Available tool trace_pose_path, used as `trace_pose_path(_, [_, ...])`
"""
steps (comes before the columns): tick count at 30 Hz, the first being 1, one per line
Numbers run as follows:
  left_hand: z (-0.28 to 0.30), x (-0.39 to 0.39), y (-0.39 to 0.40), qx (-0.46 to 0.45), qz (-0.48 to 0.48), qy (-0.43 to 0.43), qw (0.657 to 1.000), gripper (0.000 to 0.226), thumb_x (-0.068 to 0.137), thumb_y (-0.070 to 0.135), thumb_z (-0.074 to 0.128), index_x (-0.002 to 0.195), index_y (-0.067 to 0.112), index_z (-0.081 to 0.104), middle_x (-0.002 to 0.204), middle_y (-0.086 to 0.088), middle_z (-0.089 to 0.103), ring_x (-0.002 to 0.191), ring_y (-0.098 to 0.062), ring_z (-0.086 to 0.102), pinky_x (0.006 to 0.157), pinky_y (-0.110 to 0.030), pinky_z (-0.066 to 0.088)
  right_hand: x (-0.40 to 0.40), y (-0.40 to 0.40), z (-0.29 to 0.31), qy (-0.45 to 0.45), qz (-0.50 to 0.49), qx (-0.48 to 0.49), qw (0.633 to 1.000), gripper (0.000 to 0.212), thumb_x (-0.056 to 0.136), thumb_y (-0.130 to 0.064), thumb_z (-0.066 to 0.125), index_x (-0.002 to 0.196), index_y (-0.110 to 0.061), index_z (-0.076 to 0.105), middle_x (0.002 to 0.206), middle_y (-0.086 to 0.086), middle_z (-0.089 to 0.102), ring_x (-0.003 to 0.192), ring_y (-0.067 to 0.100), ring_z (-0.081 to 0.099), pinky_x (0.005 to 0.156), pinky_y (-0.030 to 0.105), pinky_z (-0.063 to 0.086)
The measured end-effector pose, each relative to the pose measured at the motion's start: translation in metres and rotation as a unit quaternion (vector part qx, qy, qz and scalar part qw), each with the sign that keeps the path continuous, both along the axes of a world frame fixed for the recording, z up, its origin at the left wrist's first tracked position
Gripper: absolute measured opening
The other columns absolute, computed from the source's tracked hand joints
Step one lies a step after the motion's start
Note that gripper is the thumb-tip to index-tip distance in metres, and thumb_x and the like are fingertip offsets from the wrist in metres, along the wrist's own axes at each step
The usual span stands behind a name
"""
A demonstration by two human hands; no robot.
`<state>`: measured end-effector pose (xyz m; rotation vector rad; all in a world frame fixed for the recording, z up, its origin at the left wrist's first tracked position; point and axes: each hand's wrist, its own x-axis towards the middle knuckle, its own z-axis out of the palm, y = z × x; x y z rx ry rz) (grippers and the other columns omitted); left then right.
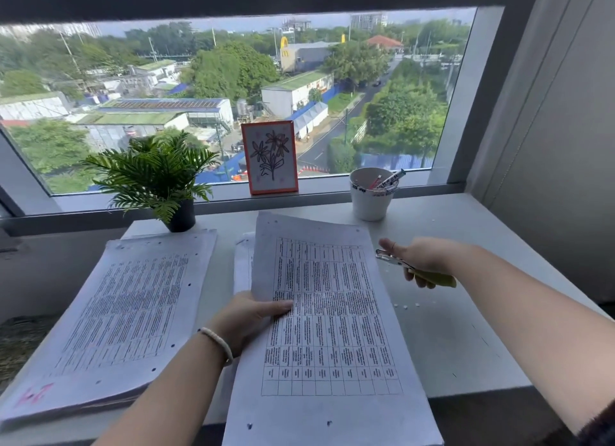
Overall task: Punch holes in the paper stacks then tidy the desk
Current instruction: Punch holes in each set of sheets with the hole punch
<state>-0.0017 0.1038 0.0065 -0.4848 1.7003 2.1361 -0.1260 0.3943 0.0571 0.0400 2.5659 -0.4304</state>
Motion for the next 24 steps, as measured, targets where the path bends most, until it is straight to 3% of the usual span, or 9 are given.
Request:
trace_pose_path(8, [-0.005,-0.004,0.002,0.005,0.002,-0.001,1.000,0.046,0.069,0.002,0.074,0.111,-0.012,0.060,0.108,-0.031,0.065,0.101,-0.044,0.064,0.085,-0.051,0.054,-0.008,-0.003,-0.008,0.006,-0.002,0.031,1.000,0.097,0.081,-0.082,0.012,0.080,-0.003,0.067,0.069,0.011,0.065,0.059,0.024,0.058,0.067,0.032,0.046])
trace_pose_path(14, [-0.011,-0.004,0.002,0.003,0.018,0.004,1.000,0.040,0.074,-0.002,0.072,0.110,-0.014,0.060,0.103,-0.029,0.067,0.096,-0.041,0.066,0.084,-0.046,0.056,-0.013,-0.006,-0.016,0.011,-0.006,0.047,0.999,0.094,0.083,-0.081,0.016,0.080,-0.002,0.066,0.068,0.012,0.063,0.059,0.025,0.056,0.064,0.031,0.044])
trace_pose_path(24, [-0.010,0.000,0.005,0.011,-0.007,0.021,1.000,0.022,0.081,-0.005,0.067,0.102,-0.010,0.063,0.096,-0.023,0.071,0.091,-0.033,0.070,0.078,-0.035,0.059,-0.018,-0.009,-0.026,0.012,-0.041,-0.041,0.998,0.091,0.084,-0.079,0.019,0.070,0.000,0.062,0.062,0.015,0.061,0.054,0.027,0.057,0.065,0.035,0.047])
